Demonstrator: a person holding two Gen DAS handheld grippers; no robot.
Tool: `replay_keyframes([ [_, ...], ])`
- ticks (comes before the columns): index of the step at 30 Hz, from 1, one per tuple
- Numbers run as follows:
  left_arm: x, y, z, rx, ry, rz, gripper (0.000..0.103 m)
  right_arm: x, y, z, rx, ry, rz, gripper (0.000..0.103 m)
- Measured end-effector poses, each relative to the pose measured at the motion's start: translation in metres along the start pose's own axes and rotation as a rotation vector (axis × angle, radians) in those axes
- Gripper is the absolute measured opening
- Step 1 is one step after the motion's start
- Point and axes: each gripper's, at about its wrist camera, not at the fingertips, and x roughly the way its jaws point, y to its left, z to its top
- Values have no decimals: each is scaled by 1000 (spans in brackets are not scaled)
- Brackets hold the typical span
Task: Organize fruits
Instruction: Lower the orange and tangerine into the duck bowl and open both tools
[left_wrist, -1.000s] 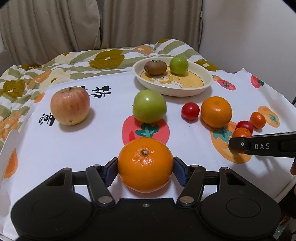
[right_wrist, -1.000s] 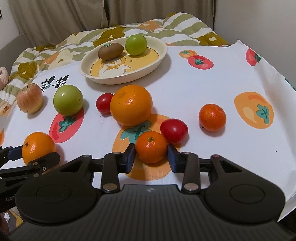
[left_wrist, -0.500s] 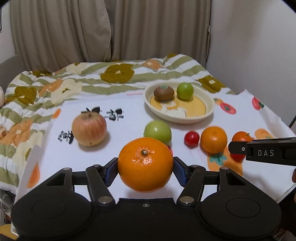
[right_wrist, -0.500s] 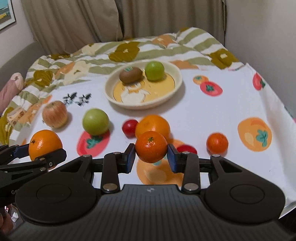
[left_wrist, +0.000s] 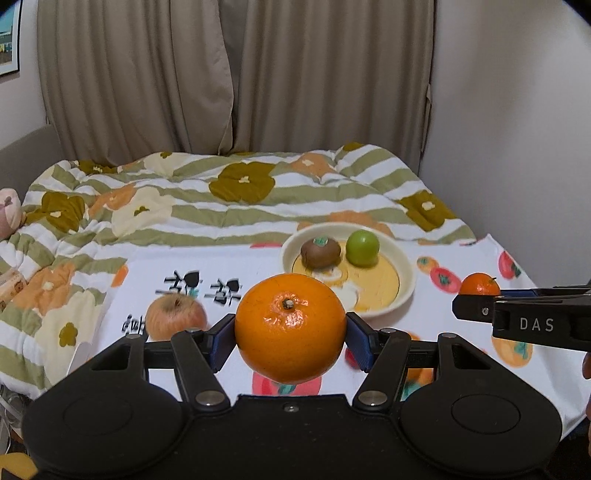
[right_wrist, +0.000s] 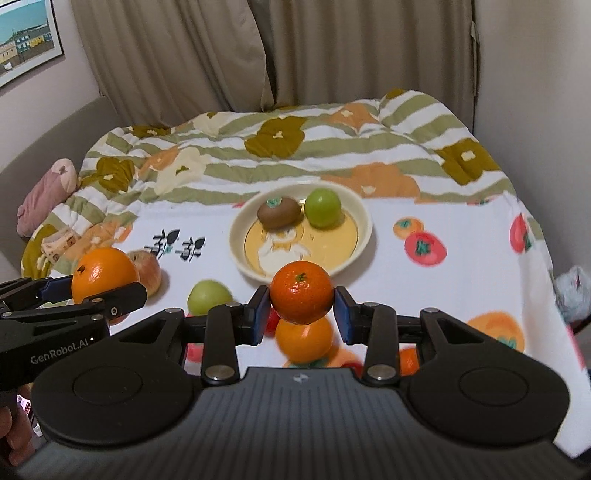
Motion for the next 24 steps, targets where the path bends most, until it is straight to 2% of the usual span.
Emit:
replay_keyframes([
  [10, 38, -31, 37, -25, -1, 7, 67, 31, -41, 49, -44, 1, 29, 52],
  [24, 135, -61, 60, -24, 99, 25, 66, 124, -82, 83, -112, 91, 69, 52],
])
